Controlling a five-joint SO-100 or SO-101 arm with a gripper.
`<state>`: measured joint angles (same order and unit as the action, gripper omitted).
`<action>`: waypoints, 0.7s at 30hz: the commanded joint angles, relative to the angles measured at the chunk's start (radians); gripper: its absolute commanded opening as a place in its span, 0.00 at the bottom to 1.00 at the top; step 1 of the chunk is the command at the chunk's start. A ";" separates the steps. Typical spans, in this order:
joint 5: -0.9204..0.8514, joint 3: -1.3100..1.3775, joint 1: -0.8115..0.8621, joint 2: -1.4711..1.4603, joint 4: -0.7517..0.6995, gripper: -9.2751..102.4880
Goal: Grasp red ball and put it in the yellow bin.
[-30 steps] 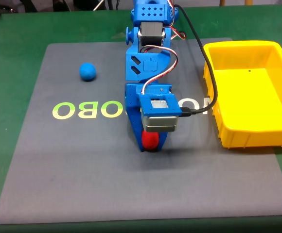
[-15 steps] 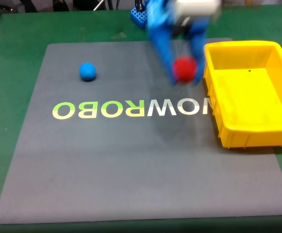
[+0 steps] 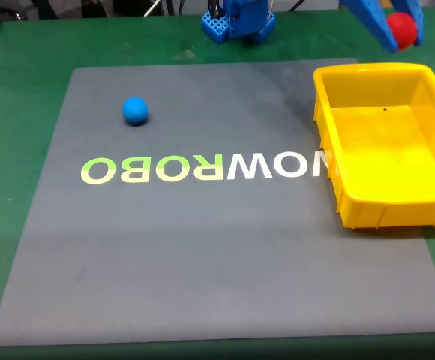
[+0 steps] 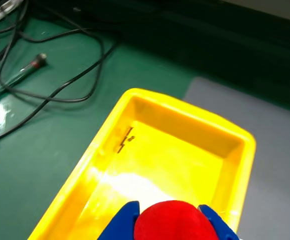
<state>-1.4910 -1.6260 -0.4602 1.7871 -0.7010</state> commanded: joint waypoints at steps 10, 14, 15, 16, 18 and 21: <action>-0.009 0.011 0.014 0.032 0.012 0.29; -0.011 0.011 0.026 0.034 0.014 0.40; -0.011 0.011 0.029 0.034 0.014 0.40; -0.012 0.011 0.032 0.034 0.015 0.41; -0.018 0.011 0.038 0.037 0.015 0.41; -0.021 0.009 0.046 0.051 0.015 0.41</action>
<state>-1.5002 -1.6306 -0.4387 1.7871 -0.7010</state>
